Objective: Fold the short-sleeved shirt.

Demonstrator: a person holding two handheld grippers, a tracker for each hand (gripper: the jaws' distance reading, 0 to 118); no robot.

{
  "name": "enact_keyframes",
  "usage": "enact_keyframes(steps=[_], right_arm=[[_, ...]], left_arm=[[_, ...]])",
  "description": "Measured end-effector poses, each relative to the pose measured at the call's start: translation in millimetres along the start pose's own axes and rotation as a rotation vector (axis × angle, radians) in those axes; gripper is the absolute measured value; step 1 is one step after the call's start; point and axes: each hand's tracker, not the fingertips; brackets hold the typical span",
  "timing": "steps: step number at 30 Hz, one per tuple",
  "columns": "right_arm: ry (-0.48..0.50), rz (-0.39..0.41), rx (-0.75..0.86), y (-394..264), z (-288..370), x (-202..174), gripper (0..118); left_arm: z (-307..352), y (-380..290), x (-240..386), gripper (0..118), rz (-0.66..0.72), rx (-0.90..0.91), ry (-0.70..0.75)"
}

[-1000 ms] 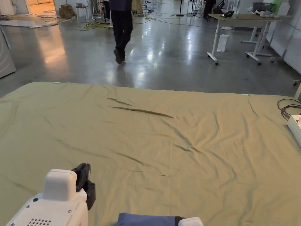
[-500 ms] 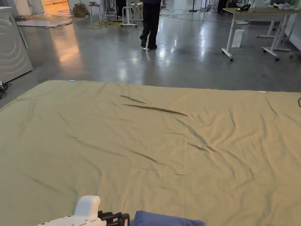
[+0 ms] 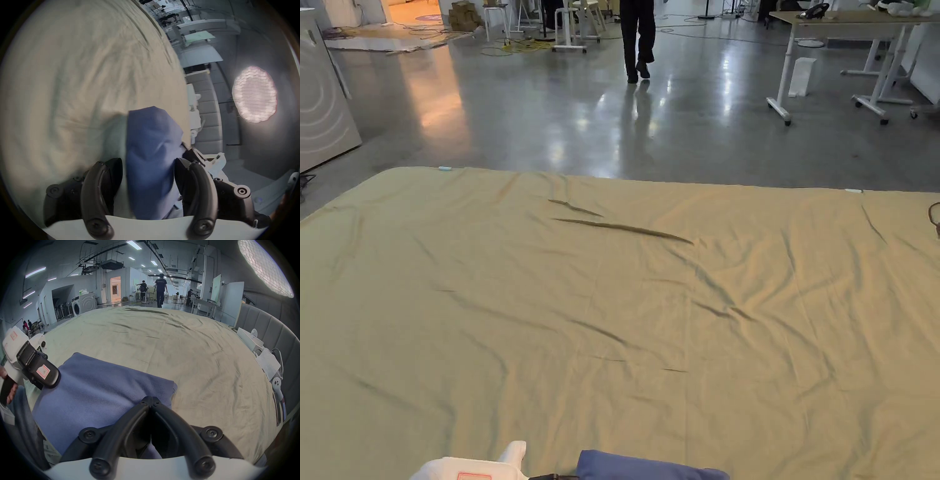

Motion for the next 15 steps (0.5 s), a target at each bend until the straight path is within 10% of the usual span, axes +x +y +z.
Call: enact_keyframes(steps=[10, 15], right_arm=[[0.005, 0.010, -0.001, -0.4, 0.0, 1.5, 0], [0.009, -0.002, -0.001, 0.5, 1.1, 3.6, 0]], left_arm=[[-23.4, 2.5, -6.4, 70, 0.053, -0.014, -0.059], [-25.6, 0.4, 10.5, 42, -0.038, -0.031, 0.051]])
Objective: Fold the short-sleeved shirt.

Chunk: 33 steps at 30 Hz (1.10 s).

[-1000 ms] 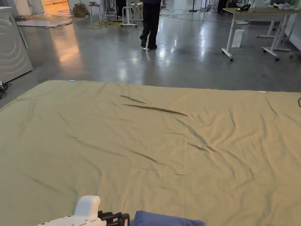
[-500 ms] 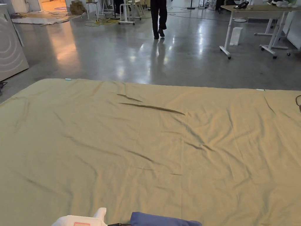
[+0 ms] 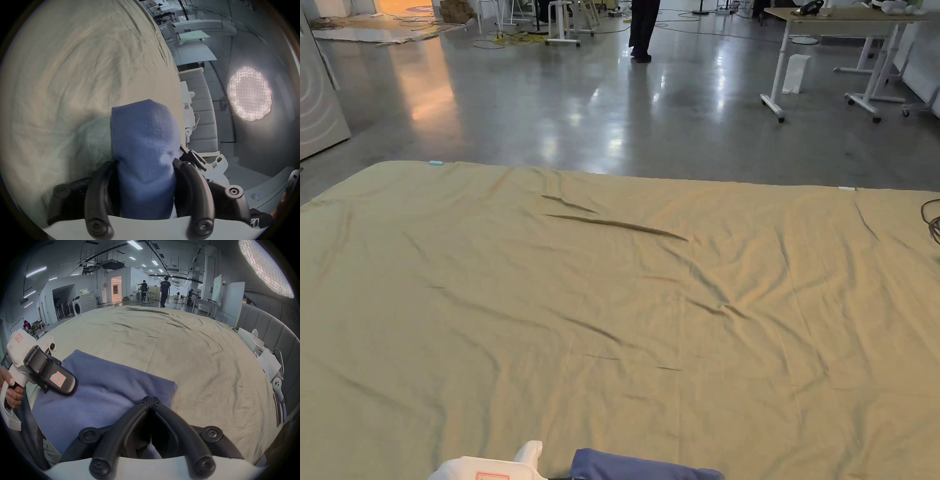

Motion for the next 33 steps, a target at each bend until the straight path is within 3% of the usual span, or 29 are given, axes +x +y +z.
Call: enact_keyframes(steps=[5, 9, 17, 25, 33], right_arm=[[0.007, -0.034, 0.004, 6.9, 8.4, 6.1, 0], [0.000, -0.077, 0.037, 21.3, 21.6, 19.6, 0], [-0.080, -0.143, 0.214, 86.4, 51.2, 58.5, 0], [-0.172, -0.158, 0.404, 168.9, 86.9, 98.3, 0], [-0.220, -0.171, 0.467, 210.2, 95.0, 116.7, 0]], left_arm=[[7.3, -4.1, 9.8, 25, -0.032, 0.029, 0.014], [22.9, -2.9, 21.6, 24, -0.040, 0.035, -0.057], [92.7, 23.6, 45.4, 24, -0.108, 0.046, -0.048], [229.0, 76.6, 25.1, 24, -0.133, 0.123, 0.096], [343.6, 118.2, -9.5, 24, -0.103, 0.180, 0.294]])
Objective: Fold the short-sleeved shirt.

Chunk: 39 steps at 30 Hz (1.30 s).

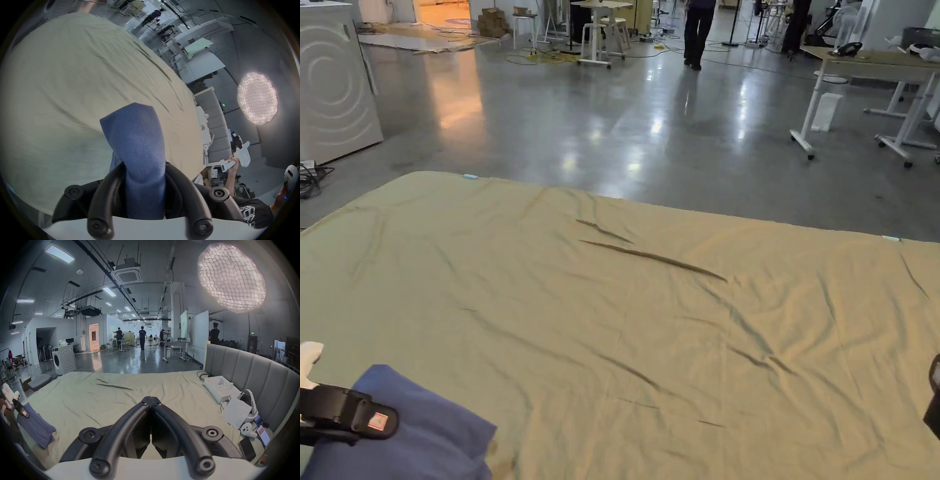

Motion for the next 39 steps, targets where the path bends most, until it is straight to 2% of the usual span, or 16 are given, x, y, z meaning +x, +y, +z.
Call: enact_keyframes(steps=[2, 9, 11, 15, 17, 18, 20, 23, 28, 32, 37, 39], right_arm=[[-0.013, 0.005, 0.000, 0.6, -2.4, -1.3, 0], [-0.019, 0.020, -0.037, -12.7, -8.6, -11.2, 0], [-0.011, 0.018, -0.046, -16.8, -9.6, -15.3, 0], [0.006, 0.017, -0.064, -24.0, -12.1, -22.0, 0], [0.024, 0.020, -0.075, -25.9, -11.7, -23.5, 0], [0.028, 0.019, -0.075, -27.0, -10.9, -23.9, 0], [0.036, 0.024, -0.077, -27.9, -8.9, -24.2, 0], [0.048, 0.022, -0.075, -29.4, -5.0, -21.6, 0], [0.083, 0.018, -0.087, -29.0, 0.8, -15.8, 0], [0.096, 0.028, -0.079, -33.2, 5.3, -13.5, 0], [0.092, 0.038, -0.049, -36.5, 10.6, -12.9, 0], [0.081, 0.041, -0.039, -37.6, 10.6, -12.7, 0]], left_arm=[[16.9, 8.8, -18.1, 24, 0.019, 0.007, 0.080], [62.1, 22.8, -61.5, 24, 0.082, 0.018, 0.216], [62.3, 21.6, -69.6, 24, 0.103, -0.007, 0.300], [51.9, 23.3, -81.7, 25, 0.164, -0.004, 0.376], [49.5, 22.1, -80.8, 33, 0.195, 0.028, 0.431], [49.4, 22.4, -78.5, 40, 0.193, 0.036, 0.461], [54.3, 22.6, -73.1, 65, 0.181, 0.076, 0.559], [64.4, 23.2, -61.2, 68, 0.178, 0.099, 0.683], [85.3, 17.9, -30.4, 68, 0.119, 0.245, 0.762], [74.1, 1.4, 24.1, 68, -0.031, 0.443, 0.687], [17.5, -26.7, 108.3, 68, -0.266, 0.548, 0.620], [-9.0, -40.8, 143.8, 68, -0.327, 0.589, 0.548]])
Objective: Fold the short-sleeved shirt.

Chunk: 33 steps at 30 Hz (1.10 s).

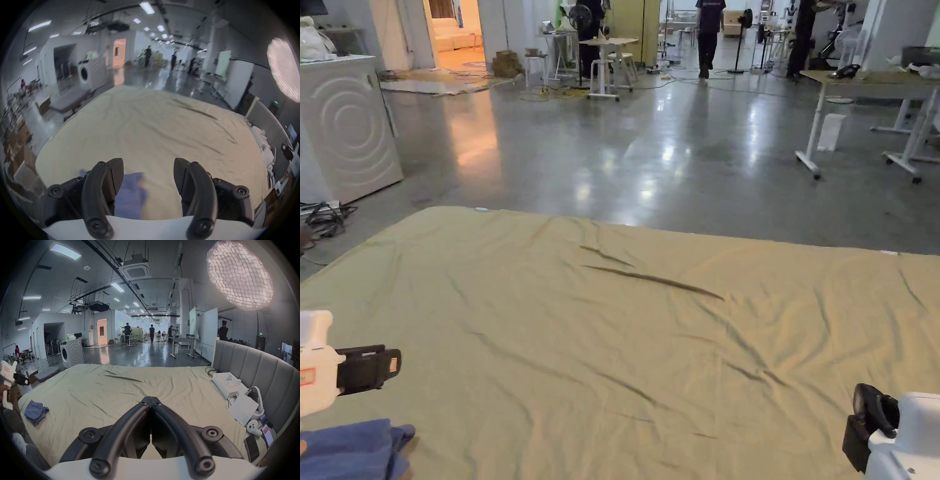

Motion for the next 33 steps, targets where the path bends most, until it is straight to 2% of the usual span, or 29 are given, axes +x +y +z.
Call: enact_keyframes(steps=[3, 7, 11, 12, 13, 14, 17, 19, 25, 33], right_arm=[[-0.010, 0.001, 0.008, -2.1, 1.2, -0.3, 0], [-0.030, 0.003, 0.032, -6.5, 7.1, -2.5, 0], [-0.044, -0.001, 0.039, -11.0, 9.4, -1.4, 0], [-0.049, -0.008, 0.037, -12.2, 9.2, -0.6, 0], [-0.053, -0.015, 0.035, -14.0, 9.5, 0.2, 0], [-0.056, -0.018, 0.034, -15.6, 10.0, 1.0, 0], [-0.071, -0.021, 0.032, -19.4, 12.3, 3.5, 0], [-0.073, -0.028, 0.032, -21.1, 13.9, 5.8, 0], [-0.084, -0.034, 0.041, -21.9, 16.3, 9.0, 0], [-0.075, -0.033, 0.051, -21.7, 14.3, 4.4, 0]], left_arm=[[8.5, -12.5, 65.9, 68, -0.046, 0.131, -0.086], [12.1, -32.8, 143.2, 68, -0.136, 0.233, -0.060], [2.9, -52.9, 193.4, 59, -0.176, 0.264, -0.081], [2.3, -57.9, 203.5, 54, -0.181, 0.270, -0.080], [2.4, -62.3, 216.7, 38, -0.182, 0.273, -0.094], [2.1, -66.3, 224.3, 15, -0.166, 0.284, -0.088], [5.1, -76.6, 238.3, 4, -0.074, 0.314, -0.089], [7.9, -83.6, 241.3, 1, -0.034, 0.340, -0.095], [22.5, -95.4, 256.1, 1, -0.101, 0.427, -0.072], [28.0, -94.5, 261.7, 1, -0.120, 0.449, -0.066]])
